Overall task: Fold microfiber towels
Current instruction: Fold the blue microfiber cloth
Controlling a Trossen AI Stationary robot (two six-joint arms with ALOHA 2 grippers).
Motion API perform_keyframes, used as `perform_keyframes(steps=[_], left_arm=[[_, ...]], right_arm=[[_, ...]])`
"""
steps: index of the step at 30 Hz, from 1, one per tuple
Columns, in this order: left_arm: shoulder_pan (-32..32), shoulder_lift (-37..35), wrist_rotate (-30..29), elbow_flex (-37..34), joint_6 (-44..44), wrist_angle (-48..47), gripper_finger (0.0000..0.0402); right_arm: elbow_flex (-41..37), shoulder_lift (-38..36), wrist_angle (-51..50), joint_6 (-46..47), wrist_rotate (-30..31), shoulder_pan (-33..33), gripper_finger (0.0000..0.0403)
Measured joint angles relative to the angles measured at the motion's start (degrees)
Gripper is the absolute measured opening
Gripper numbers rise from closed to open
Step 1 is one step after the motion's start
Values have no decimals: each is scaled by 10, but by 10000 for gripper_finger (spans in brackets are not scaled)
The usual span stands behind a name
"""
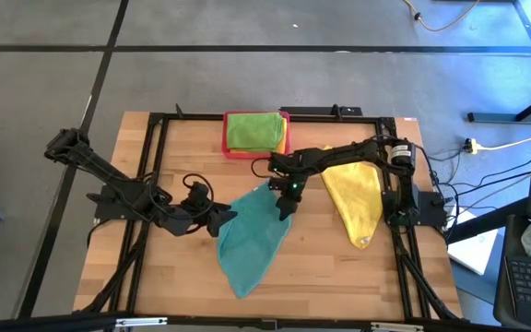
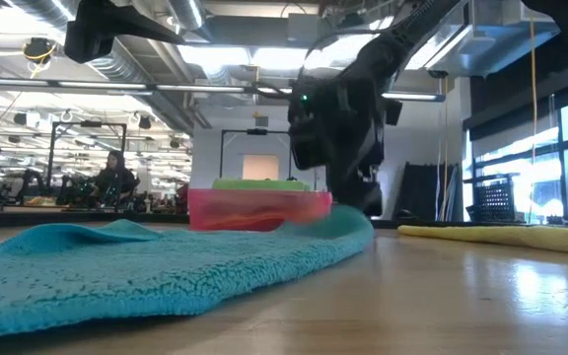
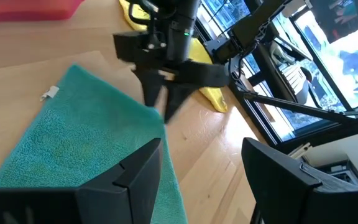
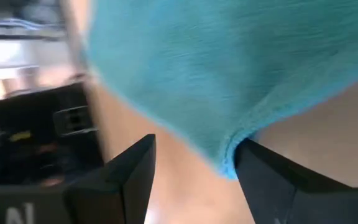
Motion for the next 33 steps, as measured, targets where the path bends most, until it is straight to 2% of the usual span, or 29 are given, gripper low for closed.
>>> perform_keyframes(steps=[2, 5, 7, 11, 13, 15, 17, 19, 21, 28, 33], left_arm=[[0, 0, 0, 0, 0, 0, 214], [0, 0, -3, 0, 0, 0, 214], [0, 0, -6, 0, 1, 0, 214], [0, 0, -15, 0, 2, 0, 214], [0, 3, -12, 0, -12, -1, 214], [3, 15, 24, 0, -28, -5, 214], [8, 33, 89, 0, -19, -7, 214], [9, 54, 146, 0, 17, -2, 214], [8, 80, 178, 0, 56, -2, 214], [4, 180, 226, 0, 107, -35, 214], [4, 243, 252, 0, 110, -22, 214]], right_arm=[[0, 0, 2, 19, -53, 3, 213], [0, 0, -15, 25, -78, 8, 213], [0, 0, -22, 20, -65, 13, 213], [0, 0, -29, 18, 1, 29, 210], [0, 0, -28, 39, 10, 38, 201], [0, 0, -22, 56, -2, 50, 188], [0, 0, -23, 56, -12, 62, 173], [0, 0, -29, 56, 2, 73, 159], [0, 0, -27, 56, 16, 80, 150], [0, 0, -35, 56, 21, 82, 141], [0, 0, -42, 49, 15, 82, 141]])
